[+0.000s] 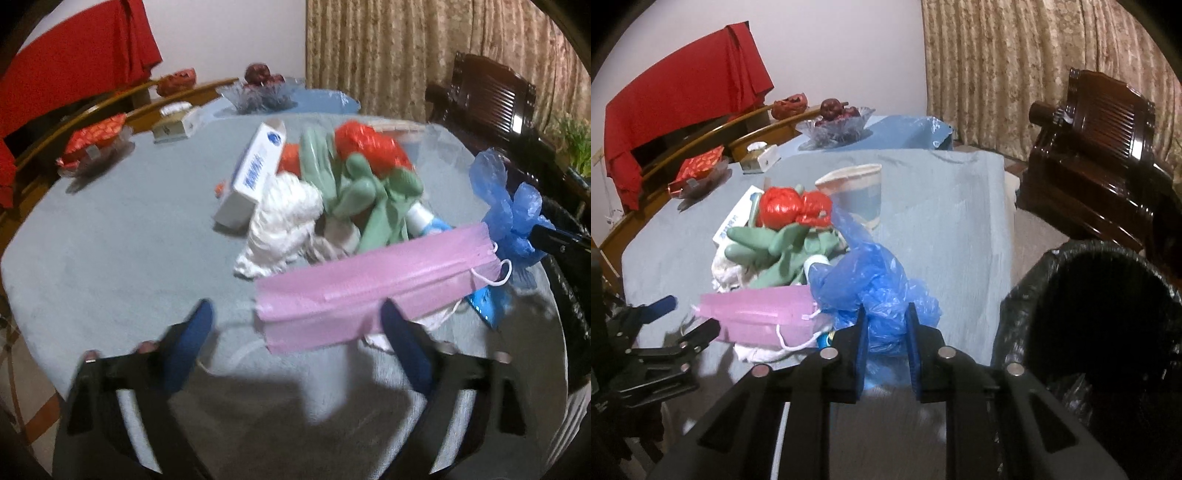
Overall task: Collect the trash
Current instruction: 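Grasp the blue plastic bag with the right tool while the left tool grasps the pink mask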
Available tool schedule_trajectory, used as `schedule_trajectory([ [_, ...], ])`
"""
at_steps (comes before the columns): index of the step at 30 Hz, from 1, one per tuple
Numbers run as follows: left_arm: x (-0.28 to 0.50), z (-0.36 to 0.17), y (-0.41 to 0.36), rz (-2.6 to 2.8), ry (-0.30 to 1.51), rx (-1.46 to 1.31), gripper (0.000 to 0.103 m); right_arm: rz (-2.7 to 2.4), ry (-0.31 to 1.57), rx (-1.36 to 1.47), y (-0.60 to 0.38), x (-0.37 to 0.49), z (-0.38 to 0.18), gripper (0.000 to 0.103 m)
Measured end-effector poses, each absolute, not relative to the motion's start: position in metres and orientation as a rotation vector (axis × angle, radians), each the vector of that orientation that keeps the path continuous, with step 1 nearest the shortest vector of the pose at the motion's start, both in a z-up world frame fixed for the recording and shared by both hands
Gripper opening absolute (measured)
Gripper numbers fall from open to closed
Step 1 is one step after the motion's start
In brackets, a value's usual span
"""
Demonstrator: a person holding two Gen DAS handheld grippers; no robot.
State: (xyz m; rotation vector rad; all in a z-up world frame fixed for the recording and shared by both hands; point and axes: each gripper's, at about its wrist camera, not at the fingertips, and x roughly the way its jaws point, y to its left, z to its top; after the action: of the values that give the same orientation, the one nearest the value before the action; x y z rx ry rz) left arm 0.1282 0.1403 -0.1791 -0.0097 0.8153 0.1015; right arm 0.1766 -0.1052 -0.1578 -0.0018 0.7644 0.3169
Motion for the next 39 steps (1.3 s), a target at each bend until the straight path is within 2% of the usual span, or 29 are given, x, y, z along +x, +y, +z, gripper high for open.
schedule_trajectory([
  [3, 0.133, -0.193, 0.145, 0.063, 0.873, -0.061, 0.059, 0.320, 0.771, -0.002, -0.105, 0.178, -0.161, 0.019],
  [4, 0.133, -0.196, 0.146, 0.053, 0.884, -0.070, 0.050, 0.320, 0.771, -0.002, -0.105, 0.178, -0.161, 0.019],
  [6, 0.132, -0.198, 0.147, 0.056, 0.877, -0.066, 0.046, 0.320, 0.771, -0.003, -0.106, 0.178, -0.163, 0.019],
  [8, 0.131, -0.198, 0.148, 0.058, 0.869, -0.062, 0.026, 0.319, 0.770, 0.000, -0.107, 0.178, -0.162, 0.019],
  [13, 0.130, -0.190, 0.159, 0.052, 0.834, -0.122, 0.005, 0.311, 0.754, 0.003, -0.110, 0.176, -0.157, 0.019],
  [18, 0.129, -0.175, 0.156, 0.047, 0.806, -0.101, 0.005, 0.311, 0.729, 0.010, -0.114, 0.173, -0.146, 0.019],
  [19, 0.129, -0.174, 0.155, 0.045, 0.806, -0.100, 0.008, 0.310, 0.729, 0.008, -0.114, 0.173, -0.144, 0.019],
  [21, 0.127, -0.173, 0.153, 0.042, 0.808, -0.100, 0.035, 0.307, 0.731, 0.007, -0.115, 0.173, -0.144, 0.019],
  [22, 0.125, -0.172, 0.153, 0.049, 0.799, -0.101, 0.055, 0.306, 0.734, 0.007, -0.116, 0.173, -0.145, 0.019],
  [23, 0.124, -0.171, 0.153, 0.055, 0.787, -0.103, 0.060, 0.304, 0.736, 0.007, -0.116, 0.172, -0.146, 0.019],
  [30, 0.136, -0.183, 0.163, 0.051, 0.827, -0.133, 0.062, 0.287, 0.751, 0.014, -0.121, 0.171, -0.152, 0.019],
  [31, 0.137, -0.185, 0.165, 0.048, 0.829, -0.147, 0.062, 0.285, 0.751, 0.012, -0.121, 0.172, -0.152, 0.019],
  [33, 0.140, -0.187, 0.170, 0.035, 0.835, -0.175, 0.053, 0.282, 0.756, 0.012, -0.123, 0.172, -0.153, 0.019],
  [35, 0.144, -0.191, 0.170, 0.004, 0.855, -0.193, 0.023, 0.279, 0.761, 0.010, -0.124, 0.173, -0.155, 0.019],
  [37, 0.145, -0.194, 0.167, -0.004, 0.861, -0.181, 0.011, 0.278, 0.766, 0.009, -0.125, 0.173, -0.157, 0.019],
  [38, 0.144, -0.193, 0.165, -0.006, 0.856, -0.170, 0.002, 0.278, 0.768, 0.010, -0.125, 0.173, -0.157, 0.019],
  [39, 0.143, -0.191, 0.164, -0.011, 0.850, -0.162, 0.000, 0.278, 0.769, 0.010, -0.125, 0.172, -0.157, 0.019],
])
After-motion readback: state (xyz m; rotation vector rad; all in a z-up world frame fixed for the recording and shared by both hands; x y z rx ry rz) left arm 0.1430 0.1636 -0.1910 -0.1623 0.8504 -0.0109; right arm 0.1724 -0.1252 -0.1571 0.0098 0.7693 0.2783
